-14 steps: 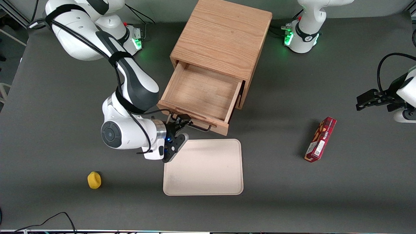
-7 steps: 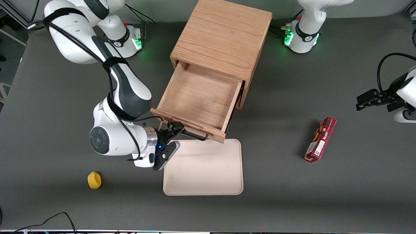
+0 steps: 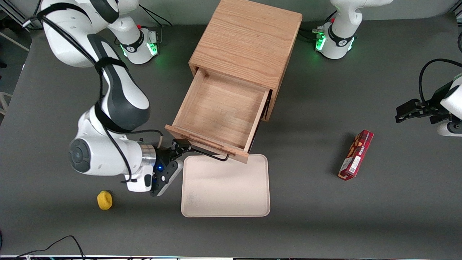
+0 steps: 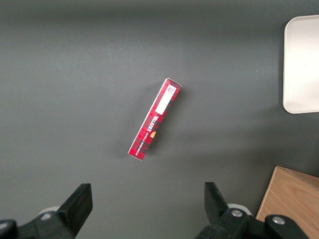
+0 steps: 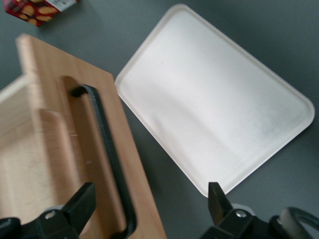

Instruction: Open upper drawer

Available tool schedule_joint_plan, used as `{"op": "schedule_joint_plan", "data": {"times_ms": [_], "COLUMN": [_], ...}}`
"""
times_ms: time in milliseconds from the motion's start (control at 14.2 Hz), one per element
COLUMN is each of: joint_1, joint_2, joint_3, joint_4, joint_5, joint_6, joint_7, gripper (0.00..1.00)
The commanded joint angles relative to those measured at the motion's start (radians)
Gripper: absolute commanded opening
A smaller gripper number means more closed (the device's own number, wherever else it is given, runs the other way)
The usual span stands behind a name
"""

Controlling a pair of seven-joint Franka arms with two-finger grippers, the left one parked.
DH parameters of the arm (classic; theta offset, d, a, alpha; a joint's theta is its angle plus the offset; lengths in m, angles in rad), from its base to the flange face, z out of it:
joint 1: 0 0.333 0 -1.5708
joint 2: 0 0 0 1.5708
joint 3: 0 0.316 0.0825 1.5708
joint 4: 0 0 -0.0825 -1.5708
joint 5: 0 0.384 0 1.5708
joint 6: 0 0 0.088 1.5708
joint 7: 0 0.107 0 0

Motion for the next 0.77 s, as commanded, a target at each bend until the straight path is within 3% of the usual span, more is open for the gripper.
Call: {"op": "schedule_joint_plan", "data": {"times_ms": [0,352,492,703], "joint_1": [0.004,0.019,0.011,-0.001], "joint_2": [-0.126,-0.371,-0.494,-0.603], "joint_3": [-0.032,-0.024,-0.037,-0.132], "joint_4": [-0.014,-0.140,-0.201,-0.206], "joint_5": [-0.031,-0.183,-0.185,-0.189], "joint_6": [-0.076,-0.194,-0.240,-0.515], "joint_7": [0.046,0.528,0.717,0.754], "gripper": [1.00,1.00,1.00,1.00]}}
